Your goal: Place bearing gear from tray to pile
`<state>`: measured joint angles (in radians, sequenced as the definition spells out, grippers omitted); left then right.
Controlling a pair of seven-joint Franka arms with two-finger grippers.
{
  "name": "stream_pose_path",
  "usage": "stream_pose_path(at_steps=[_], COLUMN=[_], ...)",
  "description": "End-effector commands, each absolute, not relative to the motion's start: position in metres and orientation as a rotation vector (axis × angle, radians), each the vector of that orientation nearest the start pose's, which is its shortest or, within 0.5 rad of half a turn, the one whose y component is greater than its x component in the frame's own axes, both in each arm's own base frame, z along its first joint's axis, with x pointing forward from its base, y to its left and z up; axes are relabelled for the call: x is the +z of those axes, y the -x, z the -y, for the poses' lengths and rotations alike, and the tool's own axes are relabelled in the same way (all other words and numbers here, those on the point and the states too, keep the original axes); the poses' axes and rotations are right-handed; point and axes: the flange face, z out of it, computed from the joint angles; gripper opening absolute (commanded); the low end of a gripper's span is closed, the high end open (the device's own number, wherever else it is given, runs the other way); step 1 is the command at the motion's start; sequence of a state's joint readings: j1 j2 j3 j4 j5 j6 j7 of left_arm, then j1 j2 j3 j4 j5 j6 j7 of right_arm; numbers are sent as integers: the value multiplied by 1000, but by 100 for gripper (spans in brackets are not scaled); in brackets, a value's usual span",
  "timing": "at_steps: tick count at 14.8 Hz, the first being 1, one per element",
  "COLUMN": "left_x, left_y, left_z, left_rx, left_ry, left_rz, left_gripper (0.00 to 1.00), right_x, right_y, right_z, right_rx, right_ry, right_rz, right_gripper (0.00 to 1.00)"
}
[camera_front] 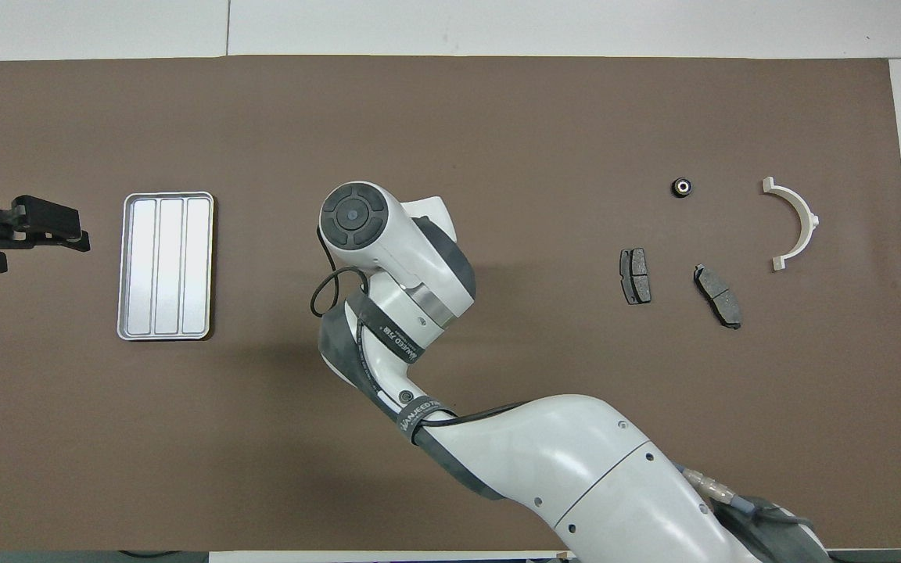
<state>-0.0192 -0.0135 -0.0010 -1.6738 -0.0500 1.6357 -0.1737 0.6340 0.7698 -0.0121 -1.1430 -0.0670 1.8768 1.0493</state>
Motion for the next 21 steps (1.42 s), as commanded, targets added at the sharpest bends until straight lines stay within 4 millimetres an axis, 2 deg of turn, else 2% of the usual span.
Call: stream_pose_path(at_steps=[1, 3, 5, 6, 9, 12, 15, 21], left_x=[589, 588, 587, 587, 587, 587, 588, 587], left_y=[-551, -549, -549, -549, -549, -549, -549, -549], left_z=[18, 19, 20, 20, 20, 20, 20, 20], left_rx=[66, 73, 75, 75, 75, 75, 73, 75], left_ry=[3176, 3175, 3175, 3175, 3175, 3175, 3175, 3175], left_rz=[235, 232, 230, 230, 230, 230, 230, 230], left_gripper=[100, 100, 100, 100, 100, 100, 100, 100], right_x=[415, 441, 447, 443, 415, 367, 325, 302], right_y=[-632, -646, -667, -676, -690, -687, -690, -690], right_z=[-368, -319, -266, -242, -174, -131, -104, -104], right_rx=[0, 42, 63, 65, 34, -30, -108, -139], right_ry=[3184, 3213, 3218, 3216, 3201, 3187, 3175, 3168], right_rz=[-444, -288, -136, -73, 39, 98, 132, 130], right_gripper=[0, 0, 0, 0, 0, 0, 0, 0])
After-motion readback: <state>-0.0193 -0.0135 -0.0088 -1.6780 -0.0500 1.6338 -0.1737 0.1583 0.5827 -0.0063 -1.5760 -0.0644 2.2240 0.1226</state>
